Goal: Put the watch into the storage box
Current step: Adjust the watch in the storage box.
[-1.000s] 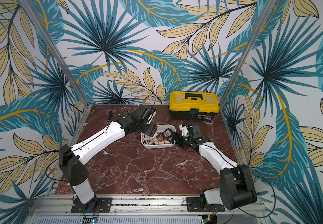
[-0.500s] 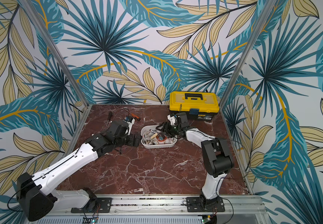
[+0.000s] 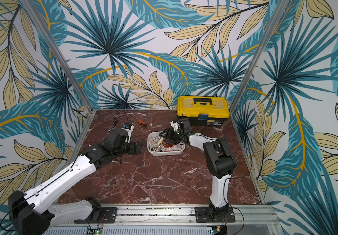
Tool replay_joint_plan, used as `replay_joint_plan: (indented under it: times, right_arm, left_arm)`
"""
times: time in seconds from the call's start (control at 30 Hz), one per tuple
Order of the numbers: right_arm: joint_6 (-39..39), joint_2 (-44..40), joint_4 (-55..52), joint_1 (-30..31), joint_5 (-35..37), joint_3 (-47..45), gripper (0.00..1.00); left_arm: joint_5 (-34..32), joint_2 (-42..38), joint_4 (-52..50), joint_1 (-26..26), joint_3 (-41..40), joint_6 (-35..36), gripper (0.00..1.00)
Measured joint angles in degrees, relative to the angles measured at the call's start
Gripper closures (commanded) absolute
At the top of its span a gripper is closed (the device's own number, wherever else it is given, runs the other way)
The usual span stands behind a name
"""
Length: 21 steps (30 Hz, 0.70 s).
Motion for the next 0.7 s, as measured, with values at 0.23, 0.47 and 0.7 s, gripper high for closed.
replay_joint_plan:
  times: [0.23, 0.47, 0.7]
  right_arm:
    - [-1.3, -0.1, -2.0, 0.5, 0.7, 0.5, 0.29]
    - [-2.6, -2.8, -5.9, 0.4, 1.7, 1.6, 0.22]
    - [-3.9, -7.0, -7.8, 0.4, 1.7, 1.8, 0.11]
  left_arm:
    - [-0.2, -0.2, -0.1, 0.2, -0.4, -0.5, 0.03]
    - [-0.2, -0.2, -0.3, 0.2, -0.7, -0.6, 0.03]
    - [-0.2, -0.2, -0.4, 0.3, -1.6, -0.6, 0.02]
